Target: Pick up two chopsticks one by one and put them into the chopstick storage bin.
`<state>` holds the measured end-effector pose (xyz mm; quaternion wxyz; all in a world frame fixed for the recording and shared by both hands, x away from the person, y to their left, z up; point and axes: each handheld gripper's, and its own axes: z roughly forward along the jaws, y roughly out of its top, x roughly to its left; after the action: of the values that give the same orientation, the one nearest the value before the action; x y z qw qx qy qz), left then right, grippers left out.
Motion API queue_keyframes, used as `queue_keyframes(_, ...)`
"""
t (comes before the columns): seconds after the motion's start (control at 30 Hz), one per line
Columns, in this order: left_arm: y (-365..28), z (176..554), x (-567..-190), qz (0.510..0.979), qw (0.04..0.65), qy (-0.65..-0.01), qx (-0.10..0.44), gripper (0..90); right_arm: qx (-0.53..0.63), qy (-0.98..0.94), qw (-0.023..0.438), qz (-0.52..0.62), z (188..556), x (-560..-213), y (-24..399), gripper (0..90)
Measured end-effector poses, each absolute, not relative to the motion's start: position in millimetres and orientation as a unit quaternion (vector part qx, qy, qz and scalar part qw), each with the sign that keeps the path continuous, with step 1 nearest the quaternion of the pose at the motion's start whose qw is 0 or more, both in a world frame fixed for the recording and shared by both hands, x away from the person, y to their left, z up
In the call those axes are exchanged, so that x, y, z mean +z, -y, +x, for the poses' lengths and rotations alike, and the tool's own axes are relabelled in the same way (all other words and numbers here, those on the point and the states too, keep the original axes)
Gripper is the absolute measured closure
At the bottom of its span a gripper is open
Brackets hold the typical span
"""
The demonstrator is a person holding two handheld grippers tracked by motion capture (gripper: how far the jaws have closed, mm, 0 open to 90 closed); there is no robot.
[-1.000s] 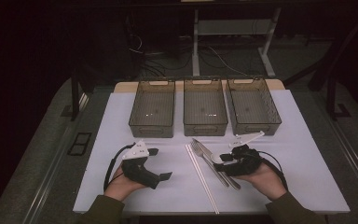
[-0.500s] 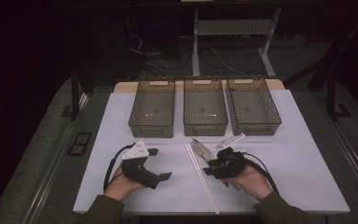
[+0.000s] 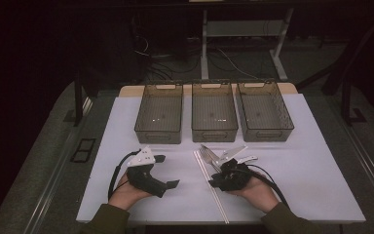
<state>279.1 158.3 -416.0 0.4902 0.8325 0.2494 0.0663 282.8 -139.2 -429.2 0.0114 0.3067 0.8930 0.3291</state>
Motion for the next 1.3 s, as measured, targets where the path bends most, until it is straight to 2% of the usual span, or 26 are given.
queue_keyframes(1.13,-157.9,279.0,-416.1,0.833,0.491,-0.247,0.063,0.0,0.280,-0.909,0.038,0.306,279.4,-433.2,135.5,76.1)
queue_keyframes(1.3,-157.9,279.0,-416.5,0.832,0.491,-0.249,0.063,0.0,0.270,-0.909,0.030,0.316,282.2,-431.8,135.4,76.3)
